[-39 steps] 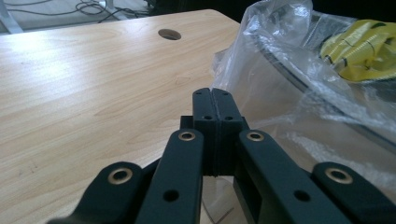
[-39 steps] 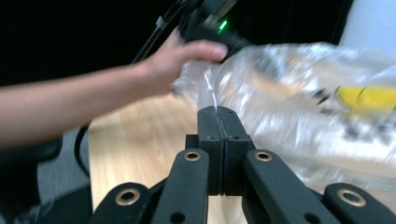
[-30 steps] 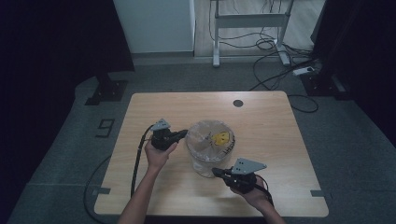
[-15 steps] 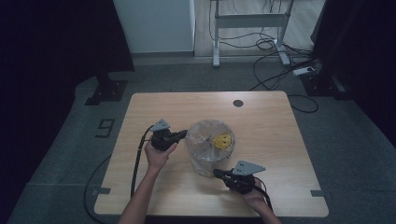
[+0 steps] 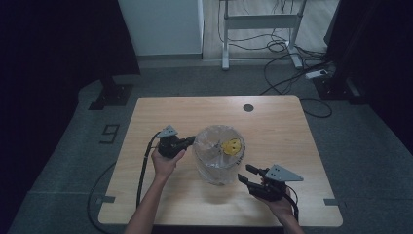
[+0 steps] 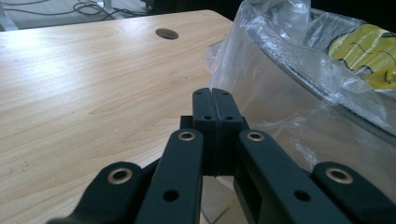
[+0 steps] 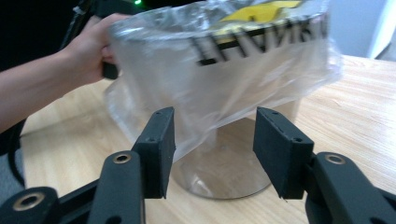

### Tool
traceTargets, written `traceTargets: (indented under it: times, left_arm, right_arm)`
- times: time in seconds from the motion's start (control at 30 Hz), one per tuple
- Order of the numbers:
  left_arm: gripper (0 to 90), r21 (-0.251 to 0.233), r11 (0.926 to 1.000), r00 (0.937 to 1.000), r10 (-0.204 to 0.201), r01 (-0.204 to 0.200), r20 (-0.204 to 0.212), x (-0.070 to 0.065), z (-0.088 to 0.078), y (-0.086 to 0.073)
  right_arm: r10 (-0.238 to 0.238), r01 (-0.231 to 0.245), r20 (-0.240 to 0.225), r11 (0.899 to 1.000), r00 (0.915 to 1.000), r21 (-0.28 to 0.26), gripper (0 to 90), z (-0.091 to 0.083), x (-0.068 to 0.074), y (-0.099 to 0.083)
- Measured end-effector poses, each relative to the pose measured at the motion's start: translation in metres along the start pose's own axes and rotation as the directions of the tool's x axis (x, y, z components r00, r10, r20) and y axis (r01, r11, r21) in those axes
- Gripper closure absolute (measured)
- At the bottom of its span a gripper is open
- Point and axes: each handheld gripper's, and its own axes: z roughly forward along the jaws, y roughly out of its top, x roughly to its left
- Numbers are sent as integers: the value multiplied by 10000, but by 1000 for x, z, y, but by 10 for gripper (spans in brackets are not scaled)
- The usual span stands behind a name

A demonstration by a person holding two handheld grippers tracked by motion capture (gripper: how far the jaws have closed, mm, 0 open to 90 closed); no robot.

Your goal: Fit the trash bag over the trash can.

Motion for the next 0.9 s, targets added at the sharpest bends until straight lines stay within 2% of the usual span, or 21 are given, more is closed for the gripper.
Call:
traceTargets:
  times: [0.1, 0.17, 0.2, 0.27, 0.4, 0.6, 0.77, 0.9]
  left_arm:
    - [897, 0, 10000, 10000, 38, -38, 7, -1, 1, 1]
    - [897, -19, 10000, 10000, 33, -33, 17, -1, 1, 1]
    - [896, -24, 10000, 10000, 46, -46, 11, -1, 0, 1]
    - [897, -44, 10000, 10000, 44, -44, 3, 0, -1, 1]
    - [897, -90, 9999, 10000, 51, -51, -10, -1, -3, 1]
    - [897, -103, 9999, 10000, 42, -42, -17, 0, -3, 0]
    - [897, -84, 10000, 10000, 42, -42, -27, 1, -3, 0]
    - [897, -97, 9999, 10000, 48, -48, -12, 0, -3, 0]
  right_arm:
    - [-54, 55, -94, 10000, 9999, 56, 488, 9, -1, 4]
    - [-166, 167, -149, 9998, 9998, 90, 534, 13, 0, 5]
    - [-325, 326, -112, 9993, 9994, 166, 570, 16, 2, 6]
    - [-742, 737, 148, 9967, 9971, 325, 714, 19, 6, 7]
    - [-1109, 1095, 296, 9931, 9934, 430, 886, 19, 10, 7]
    - [-1148, 1132, 267, 9921, 9930, 536, 897, 18, 7, 3]
    - [-1060, 1025, 320, 9901, 9939, 956, 898, 22, 1, -8]
    - [-801, 783, 212, 9940, 9966, 758, 882, 20, -1, -9]
